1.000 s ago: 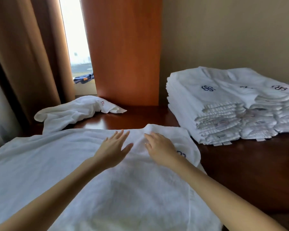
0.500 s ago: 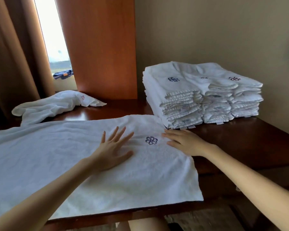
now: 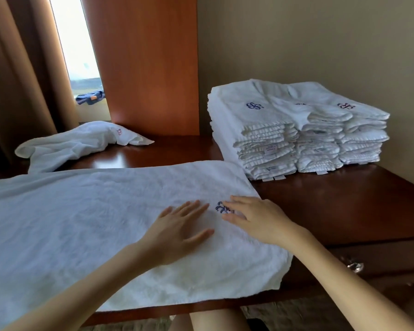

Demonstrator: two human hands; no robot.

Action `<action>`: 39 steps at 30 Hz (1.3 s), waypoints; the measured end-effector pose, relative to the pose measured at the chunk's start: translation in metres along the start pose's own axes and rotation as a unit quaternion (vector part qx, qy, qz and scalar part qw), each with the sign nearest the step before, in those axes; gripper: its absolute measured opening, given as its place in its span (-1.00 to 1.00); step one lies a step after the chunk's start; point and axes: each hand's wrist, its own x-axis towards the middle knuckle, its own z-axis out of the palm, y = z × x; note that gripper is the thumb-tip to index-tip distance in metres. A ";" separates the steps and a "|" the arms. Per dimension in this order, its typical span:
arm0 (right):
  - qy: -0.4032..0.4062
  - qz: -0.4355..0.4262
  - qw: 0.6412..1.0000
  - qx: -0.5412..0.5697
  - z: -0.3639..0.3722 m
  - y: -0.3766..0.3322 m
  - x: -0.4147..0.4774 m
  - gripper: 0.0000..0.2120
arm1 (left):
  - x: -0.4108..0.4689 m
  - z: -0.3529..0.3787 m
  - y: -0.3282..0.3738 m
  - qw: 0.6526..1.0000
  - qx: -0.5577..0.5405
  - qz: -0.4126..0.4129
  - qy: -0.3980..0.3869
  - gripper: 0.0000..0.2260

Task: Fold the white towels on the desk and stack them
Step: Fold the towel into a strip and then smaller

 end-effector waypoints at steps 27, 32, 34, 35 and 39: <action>0.116 -0.004 0.993 0.005 -0.007 0.011 0.173 -0.86 | 0.141 -0.011 -0.125 0.959 0.054 -0.183 0.208 -0.65; 0.201 -0.007 0.978 0.046 0.007 0.018 0.184 -0.77 | 0.145 -0.012 -0.134 0.957 0.028 -0.169 0.233 -0.89; 0.235 -0.016 0.971 0.045 0.012 0.019 0.191 -0.75 | 0.150 -0.014 -0.138 0.956 0.008 -0.178 0.232 -0.89; 0.248 -0.029 0.967 0.041 0.013 0.018 0.194 -0.75 | 0.151 -0.014 -0.141 0.955 0.003 -0.176 0.237 -0.88; 0.299 -0.062 0.952 -0.003 0.014 0.020 0.207 -0.73 | 0.158 -0.015 -0.153 0.957 0.026 -0.171 0.232 -0.79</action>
